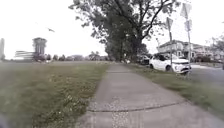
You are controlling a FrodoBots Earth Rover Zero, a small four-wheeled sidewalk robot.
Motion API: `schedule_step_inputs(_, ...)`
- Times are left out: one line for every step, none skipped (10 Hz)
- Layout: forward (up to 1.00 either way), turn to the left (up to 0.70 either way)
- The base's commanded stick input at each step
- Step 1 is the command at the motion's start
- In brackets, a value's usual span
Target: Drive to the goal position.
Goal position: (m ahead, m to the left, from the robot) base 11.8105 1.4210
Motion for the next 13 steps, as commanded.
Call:
schedule_step_inputs(0.70, 0.00)
schedule_step_inputs(0.70, 0.00)
schedule_step_inputs(0.70, 0.00)
schedule_step_inputs(0.70, 0.00)
schedule_step_inputs(0.70, 0.00)
schedule_step_inputs(0.70, 0.00)
schedule_step_inputs(0.70, 0.00)
schedule_step_inputs(0.70, 0.00)
schedule_step_inputs(0.70, 0.00)
schedule_step_inputs(0.70, 0.00)
schedule_step_inputs(0.70, 0.00)
schedule_step_inputs(0.70, 0.00)
schedule_step_inputs(0.70, 0.00)
